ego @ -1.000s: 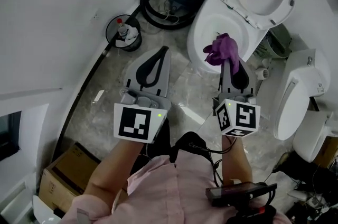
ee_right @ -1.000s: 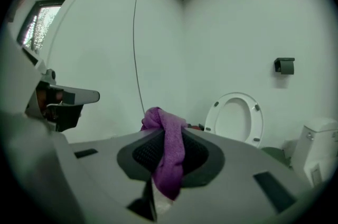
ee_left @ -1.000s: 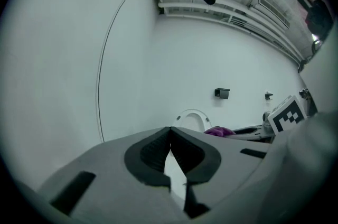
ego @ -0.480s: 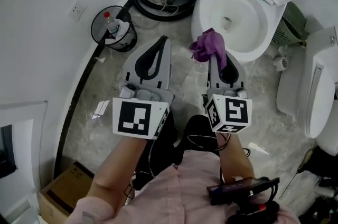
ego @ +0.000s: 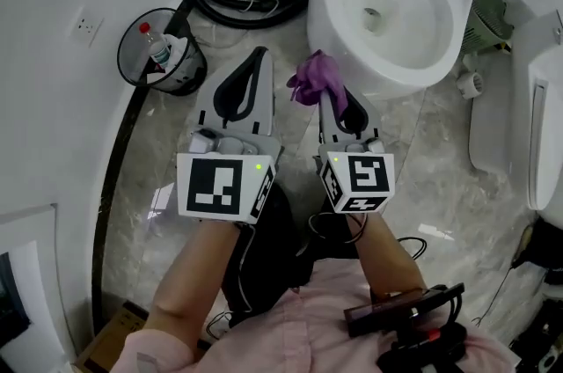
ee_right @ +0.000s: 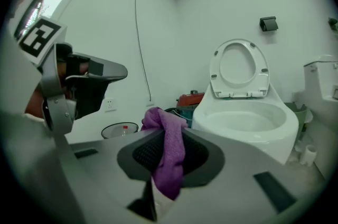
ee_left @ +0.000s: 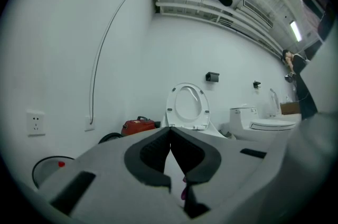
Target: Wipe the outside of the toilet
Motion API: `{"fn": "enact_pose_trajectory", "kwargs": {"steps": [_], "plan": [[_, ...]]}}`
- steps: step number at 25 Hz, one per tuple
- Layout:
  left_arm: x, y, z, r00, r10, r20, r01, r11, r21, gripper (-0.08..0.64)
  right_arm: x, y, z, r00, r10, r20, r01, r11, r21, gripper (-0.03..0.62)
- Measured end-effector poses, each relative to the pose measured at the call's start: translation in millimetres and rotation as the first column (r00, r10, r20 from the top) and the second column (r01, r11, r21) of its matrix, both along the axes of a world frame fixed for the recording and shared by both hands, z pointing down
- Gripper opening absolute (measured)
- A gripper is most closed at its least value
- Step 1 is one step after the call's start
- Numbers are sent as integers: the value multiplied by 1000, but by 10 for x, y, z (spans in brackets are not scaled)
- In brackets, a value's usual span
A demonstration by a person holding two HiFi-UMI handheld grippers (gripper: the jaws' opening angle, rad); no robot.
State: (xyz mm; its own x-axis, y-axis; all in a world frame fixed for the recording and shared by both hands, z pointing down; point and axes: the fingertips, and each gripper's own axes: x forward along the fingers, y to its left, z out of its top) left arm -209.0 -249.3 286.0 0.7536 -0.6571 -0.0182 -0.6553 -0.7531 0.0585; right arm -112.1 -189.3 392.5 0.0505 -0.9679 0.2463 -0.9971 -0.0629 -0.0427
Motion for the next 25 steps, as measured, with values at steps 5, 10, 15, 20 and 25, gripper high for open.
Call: {"fn": "enact_pose_trajectory", "kwargs": {"steps": [5, 10, 15, 20, 25], "plan": [[28, -84, 135, 1000, 16, -27, -16, 1000, -9, 8, 48, -82, 97, 999, 19, -26, -19, 1000, -5, 77], [-3, -137, 212, 1000, -7, -27, 7, 1000, -23, 8, 52, -231, 161, 999, 28, -17, -28, 1000, 5, 80], [-122, -292, 275, 998, -60, -25, 60, 998, -24, 8, 18, -543, 230, 997, 21, 80, -24, 999, 32, 78], [-91, -406, 399, 997, -77, 20, 78, 996, -43, 8, 193, -715, 339, 955, 83, 283, -95, 995, 31, 78], [-21, -455, 479, 995, -66, 71, 70, 996, -60, 8, 297, -808, 457, 866, 149, 478, -178, 984, 15, 78]]}}
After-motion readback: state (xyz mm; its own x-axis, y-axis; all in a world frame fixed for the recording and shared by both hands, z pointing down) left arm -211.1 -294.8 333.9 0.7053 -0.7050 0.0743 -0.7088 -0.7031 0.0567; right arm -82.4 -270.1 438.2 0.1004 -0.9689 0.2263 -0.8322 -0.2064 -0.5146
